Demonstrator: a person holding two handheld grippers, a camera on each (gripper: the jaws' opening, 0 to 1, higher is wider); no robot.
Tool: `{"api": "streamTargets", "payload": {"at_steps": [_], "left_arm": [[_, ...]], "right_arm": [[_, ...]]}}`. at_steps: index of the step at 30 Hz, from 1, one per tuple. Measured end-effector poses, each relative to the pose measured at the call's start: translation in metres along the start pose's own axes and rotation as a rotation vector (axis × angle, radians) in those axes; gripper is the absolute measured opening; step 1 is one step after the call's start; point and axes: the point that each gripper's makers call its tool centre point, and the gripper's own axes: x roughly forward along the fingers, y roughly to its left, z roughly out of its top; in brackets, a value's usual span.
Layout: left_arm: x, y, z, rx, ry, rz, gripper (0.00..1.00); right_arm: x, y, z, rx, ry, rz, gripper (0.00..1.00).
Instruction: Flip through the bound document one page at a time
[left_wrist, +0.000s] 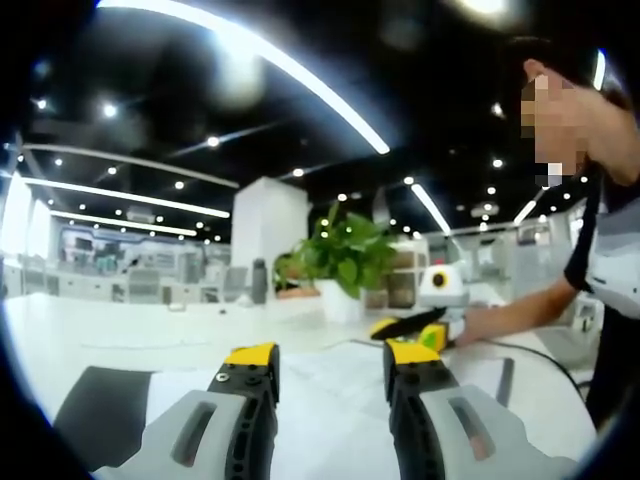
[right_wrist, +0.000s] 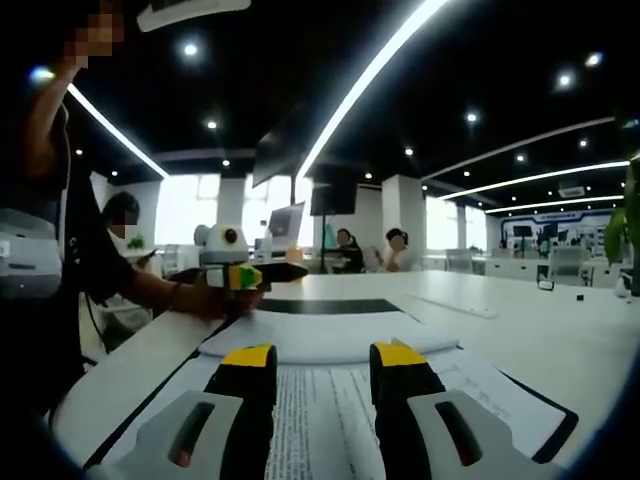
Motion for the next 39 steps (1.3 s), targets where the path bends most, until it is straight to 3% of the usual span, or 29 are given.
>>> {"api": "streamTargets", "payload": {"at_steps": [39], "left_arm": [[0.0018,0.0,-0.0041,-0.019,0.003,0.002,0.43]], "right_arm": [[-0.0009,-0.0008,-0.0008,0.01,-0.009,0.008,0.41]]}}
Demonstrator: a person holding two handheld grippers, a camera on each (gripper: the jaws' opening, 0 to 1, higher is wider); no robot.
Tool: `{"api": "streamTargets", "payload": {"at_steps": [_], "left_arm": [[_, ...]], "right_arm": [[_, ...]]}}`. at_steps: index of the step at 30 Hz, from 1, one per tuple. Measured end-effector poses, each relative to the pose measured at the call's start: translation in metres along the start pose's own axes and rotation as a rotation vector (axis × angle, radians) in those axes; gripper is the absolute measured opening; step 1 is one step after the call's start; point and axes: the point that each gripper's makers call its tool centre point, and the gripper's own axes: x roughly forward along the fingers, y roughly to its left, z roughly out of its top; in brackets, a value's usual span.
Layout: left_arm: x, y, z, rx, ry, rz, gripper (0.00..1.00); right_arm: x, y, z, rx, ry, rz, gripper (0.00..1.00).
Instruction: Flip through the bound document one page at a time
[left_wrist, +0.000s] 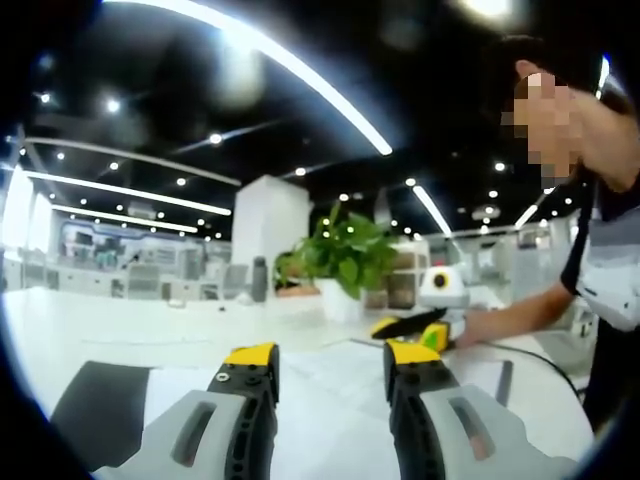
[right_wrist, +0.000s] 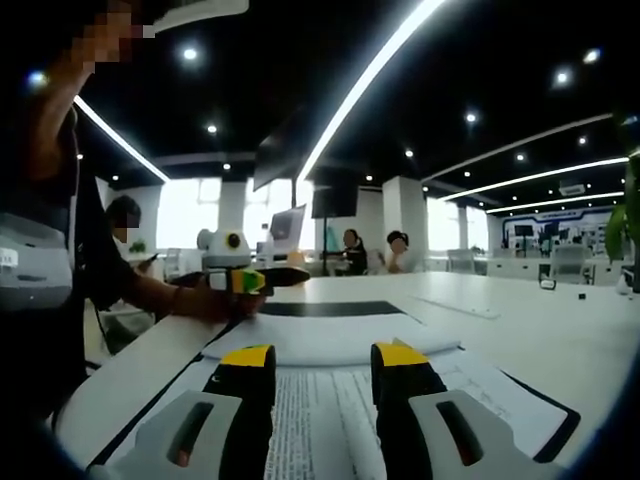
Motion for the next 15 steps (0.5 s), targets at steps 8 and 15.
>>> {"api": "streamTargets", "payload": {"at_steps": [8,15], "left_arm": [[-0.0001,-0.0014,-0.0005,0.0,0.004,-0.007,0.43],[0.0,-0.0025,-0.0016,-0.003,0.008,-0.01,0.44]], "right_arm": [[0.0011,-0.0008,-0.0012,-0.007,0.008,-0.004,0.42],[0.0011,-0.0006,-0.0013,-0.004,0.008,-0.002,0.43]]}}
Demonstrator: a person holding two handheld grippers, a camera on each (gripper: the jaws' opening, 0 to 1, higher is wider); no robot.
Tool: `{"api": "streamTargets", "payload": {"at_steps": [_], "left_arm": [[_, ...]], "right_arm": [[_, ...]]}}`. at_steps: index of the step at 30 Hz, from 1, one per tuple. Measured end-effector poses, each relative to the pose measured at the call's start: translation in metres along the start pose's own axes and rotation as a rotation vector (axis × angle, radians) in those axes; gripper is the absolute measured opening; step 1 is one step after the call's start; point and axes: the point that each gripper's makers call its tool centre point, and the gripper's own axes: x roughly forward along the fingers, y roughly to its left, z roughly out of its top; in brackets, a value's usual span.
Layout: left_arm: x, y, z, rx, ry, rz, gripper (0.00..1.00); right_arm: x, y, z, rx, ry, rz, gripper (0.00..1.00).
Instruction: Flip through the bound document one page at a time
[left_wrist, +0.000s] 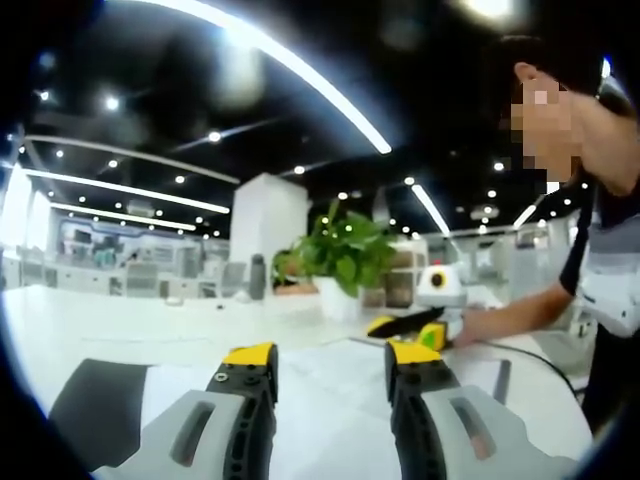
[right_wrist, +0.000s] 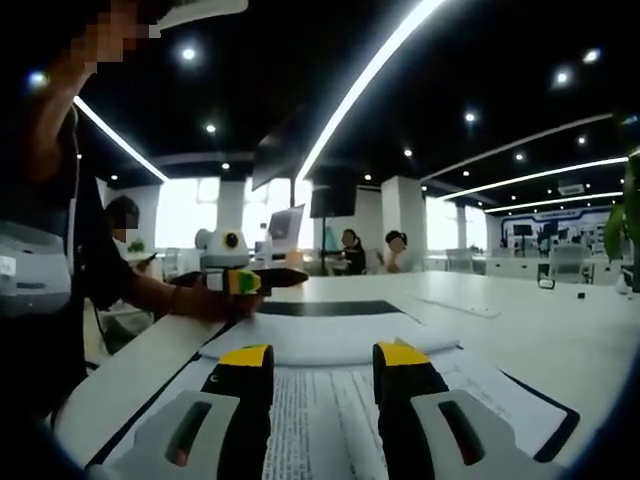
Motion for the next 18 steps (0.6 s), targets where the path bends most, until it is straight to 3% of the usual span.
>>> {"api": "streamTargets", "payload": {"at_steps": [18], "left_arm": [[-0.0001,-0.0001,-0.0021,-0.029,0.009,-0.005,0.44]], "right_arm": [[-0.0013,-0.0013,0.0012,0.012,-0.004,-0.004,0.42]]}}
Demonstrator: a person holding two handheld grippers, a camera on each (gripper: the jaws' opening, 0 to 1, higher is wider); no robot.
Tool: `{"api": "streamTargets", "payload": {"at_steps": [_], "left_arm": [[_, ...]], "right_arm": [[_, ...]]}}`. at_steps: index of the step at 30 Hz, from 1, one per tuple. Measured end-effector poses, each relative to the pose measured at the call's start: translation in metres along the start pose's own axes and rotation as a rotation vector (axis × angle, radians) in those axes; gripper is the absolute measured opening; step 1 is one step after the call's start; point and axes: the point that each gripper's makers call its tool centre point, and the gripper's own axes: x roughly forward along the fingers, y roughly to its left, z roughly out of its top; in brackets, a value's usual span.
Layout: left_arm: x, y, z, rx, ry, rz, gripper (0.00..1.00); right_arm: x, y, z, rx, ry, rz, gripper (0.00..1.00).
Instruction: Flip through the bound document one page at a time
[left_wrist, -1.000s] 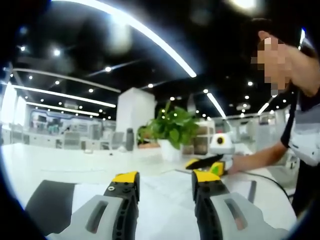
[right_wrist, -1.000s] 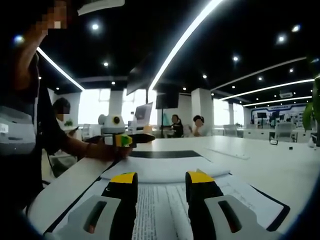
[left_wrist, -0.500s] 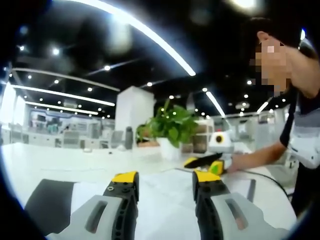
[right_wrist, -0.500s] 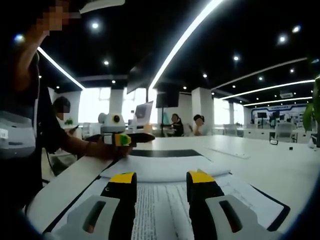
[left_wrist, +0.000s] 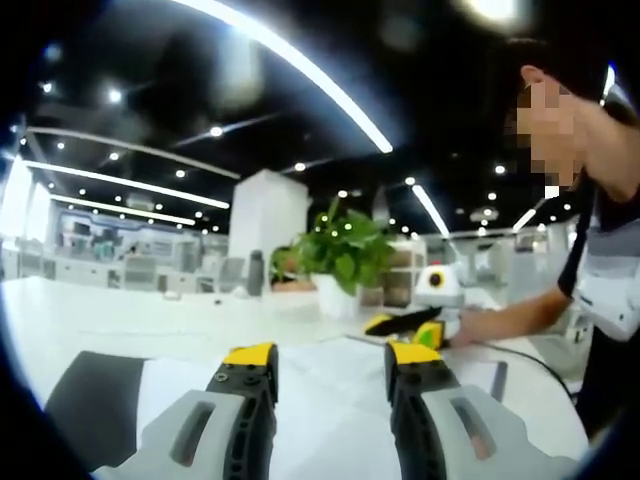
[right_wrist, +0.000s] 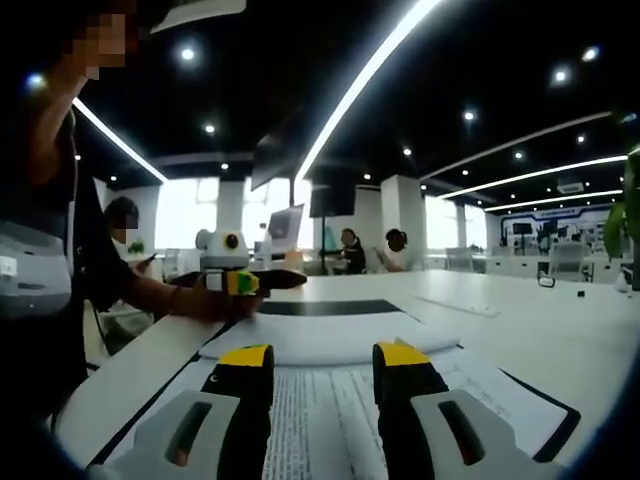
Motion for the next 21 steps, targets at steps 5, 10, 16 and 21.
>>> {"api": "streamTargets", "payload": {"at_steps": [5,10,16,21], "left_arm": [[0.0008,-0.0006,-0.0013,-0.005,0.004,0.0,0.43],[0.0003,0.0004,-0.0021,0.0,0.009,0.001,0.43],[-0.0002,-0.0007,-0.0023,0.009,0.009,-0.002,0.43],[-0.0012,0.0017,-0.0028,0.01,0.011,0.002,0.43]], "right_arm": [[0.0,0.0014,-0.0008,-0.004,0.004,0.004,0.42],[0.0001,0.0004,-0.0003,0.0,0.001,0.002,0.42],[0.0008,0.0009,-0.0001,0.002,-0.001,0.004,0.42],[0.0013,0.0005,0.0004,0.006,-0.006,0.004,0.42]]}}
